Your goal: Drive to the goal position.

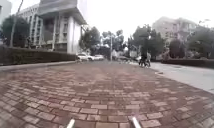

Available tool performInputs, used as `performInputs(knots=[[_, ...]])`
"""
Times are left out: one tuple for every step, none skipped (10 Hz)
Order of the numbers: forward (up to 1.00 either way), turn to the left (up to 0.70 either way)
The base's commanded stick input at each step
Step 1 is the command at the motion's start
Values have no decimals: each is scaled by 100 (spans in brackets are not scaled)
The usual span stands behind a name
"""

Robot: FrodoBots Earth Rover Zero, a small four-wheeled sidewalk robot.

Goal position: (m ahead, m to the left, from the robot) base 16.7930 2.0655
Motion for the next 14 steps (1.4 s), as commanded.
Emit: performInputs(knots=[[70, -14], [70, -14], [70, -14], [70, -14], [70, -14], [70, -14], [70, -14], [70, -14], [70, -14], [70, -14], [70, -14], [70, -14], [70, -14], [70, -14]])
